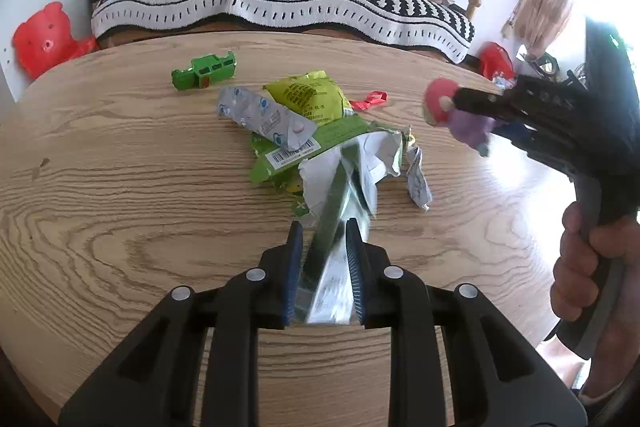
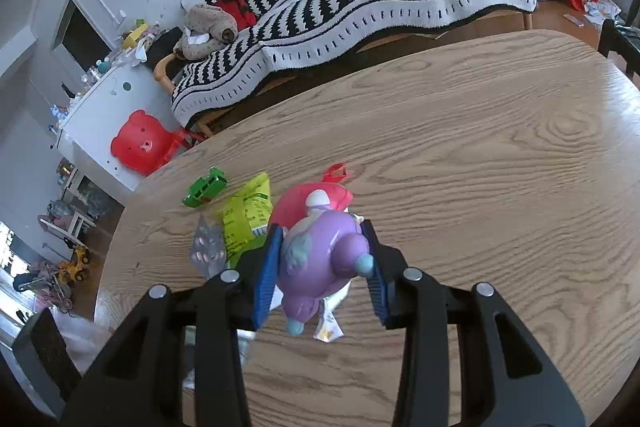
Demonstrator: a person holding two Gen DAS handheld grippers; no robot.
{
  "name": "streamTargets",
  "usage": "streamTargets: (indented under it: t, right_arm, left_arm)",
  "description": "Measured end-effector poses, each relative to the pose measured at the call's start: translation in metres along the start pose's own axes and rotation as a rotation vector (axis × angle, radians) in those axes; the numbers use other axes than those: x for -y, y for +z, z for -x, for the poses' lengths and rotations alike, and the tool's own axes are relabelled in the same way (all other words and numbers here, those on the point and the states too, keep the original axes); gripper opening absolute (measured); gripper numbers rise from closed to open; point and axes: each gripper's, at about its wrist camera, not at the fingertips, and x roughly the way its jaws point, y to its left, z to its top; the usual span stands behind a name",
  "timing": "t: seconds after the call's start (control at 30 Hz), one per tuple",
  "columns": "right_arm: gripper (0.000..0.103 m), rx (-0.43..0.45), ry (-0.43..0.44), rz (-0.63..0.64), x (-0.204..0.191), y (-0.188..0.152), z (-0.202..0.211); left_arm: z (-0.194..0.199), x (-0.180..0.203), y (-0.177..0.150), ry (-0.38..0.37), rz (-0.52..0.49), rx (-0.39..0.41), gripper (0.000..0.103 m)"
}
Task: Collect trash
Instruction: 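Carry cigarette pack and purple toy over the black bin and open both tools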
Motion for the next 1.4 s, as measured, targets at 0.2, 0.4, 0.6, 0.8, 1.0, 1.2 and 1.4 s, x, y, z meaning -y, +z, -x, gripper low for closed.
streamTargets:
  t: [0.2,0.4,0.6,0.8,1.0,1.2,1.4]
  right_arm:
    - [0.039,-0.005,-0.019,-0.004,0.013,-0.01,0.014]
    - [0.039,-0.006,-0.028,0.004,0.023,-0.015,0.029]
    - [0.039,-0.017,-0.049,0.018,0.034,-0.02,0.038]
    - [0.039,-0.019,-0.073,0.021,0.049,-0.027,0.049]
    - [0.039,-0.021,-0.094,0.026,0.058,-0.032,0.058]
    - [0.039,-0.013,-0.099,0.026,0.062,-0.036,0.068]
    - [0.039,0.006,-0.11,0.019,0.068,-0.039,0.082]
  left_arm:
    - [-0.014,0.006,-0.007,-0.008,-0.046,-0.061,0.017]
    - [-0.002,0.015,-0.012,-0.026,-0.188,-0.007,0.083]
    - [-0.014,0.02,-0.02,-0.142,-0.351,-0.08,0.083]
    - [-0.039,0.021,-0.029,-0.115,-0.444,-0.118,0.078]
    - [-0.034,0.028,-0.03,-0.101,-0.46,-0.1,0.056]
    - [-0.014,0.049,-0.029,-0.12,-0.462,-0.058,0.055]
    - [0.0,0.074,-0.017,-0.147,-0.443,-0.024,0.055]
